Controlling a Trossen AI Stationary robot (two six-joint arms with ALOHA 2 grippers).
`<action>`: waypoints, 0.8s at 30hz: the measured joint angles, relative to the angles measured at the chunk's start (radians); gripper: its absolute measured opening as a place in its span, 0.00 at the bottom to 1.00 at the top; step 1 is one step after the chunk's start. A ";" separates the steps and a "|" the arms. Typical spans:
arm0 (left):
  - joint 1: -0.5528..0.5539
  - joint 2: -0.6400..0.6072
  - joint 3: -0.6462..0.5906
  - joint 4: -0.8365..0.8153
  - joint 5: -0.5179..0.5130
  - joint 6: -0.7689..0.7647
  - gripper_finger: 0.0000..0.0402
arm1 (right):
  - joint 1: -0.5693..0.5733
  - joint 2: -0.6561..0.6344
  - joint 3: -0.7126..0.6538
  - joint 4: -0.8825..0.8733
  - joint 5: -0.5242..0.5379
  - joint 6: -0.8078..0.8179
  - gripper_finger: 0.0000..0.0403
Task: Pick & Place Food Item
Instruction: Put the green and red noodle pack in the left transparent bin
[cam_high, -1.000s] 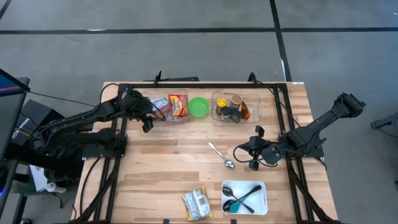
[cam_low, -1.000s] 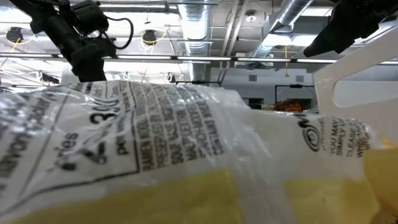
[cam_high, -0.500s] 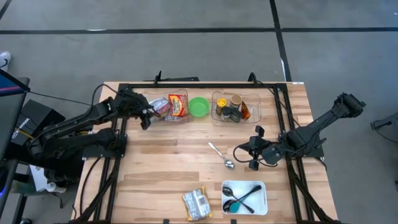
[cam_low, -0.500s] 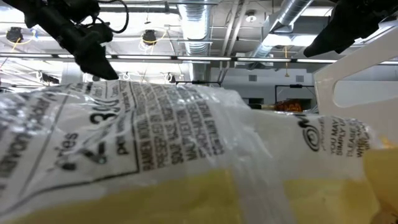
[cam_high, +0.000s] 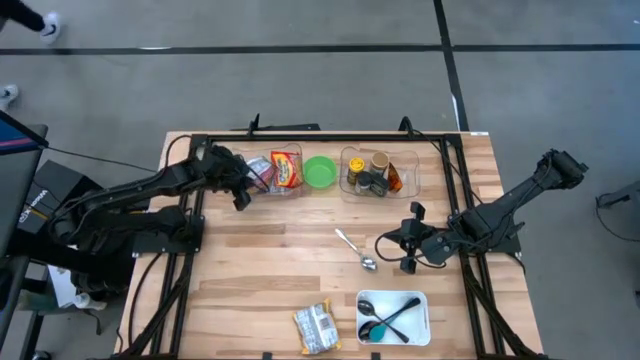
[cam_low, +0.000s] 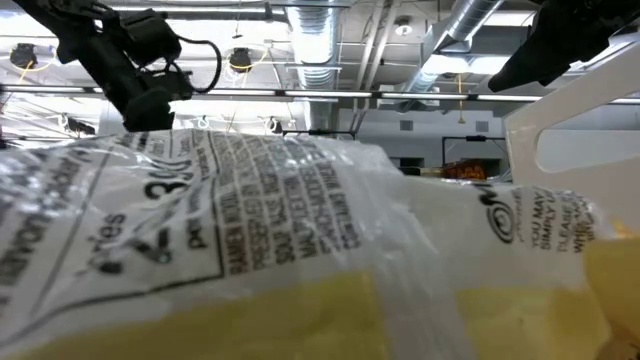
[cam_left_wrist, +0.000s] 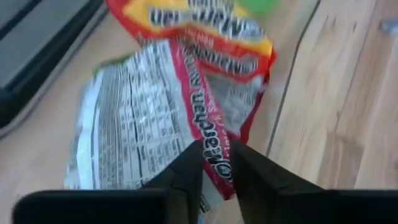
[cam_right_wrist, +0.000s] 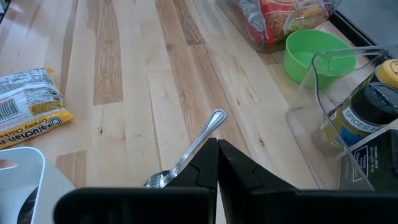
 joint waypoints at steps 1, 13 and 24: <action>0.000 0.005 0.000 -0.015 -0.007 0.001 0.17 | 0.000 0.000 0.000 0.000 0.000 0.000 0.00; 0.000 0.007 0.000 -0.066 -0.167 -0.010 0.01 | 0.000 0.000 0.000 0.000 0.000 0.008 0.00; 0.000 -0.026 0.000 -0.011 -0.104 -0.014 0.01 | 0.000 0.000 0.000 0.000 0.000 0.008 0.00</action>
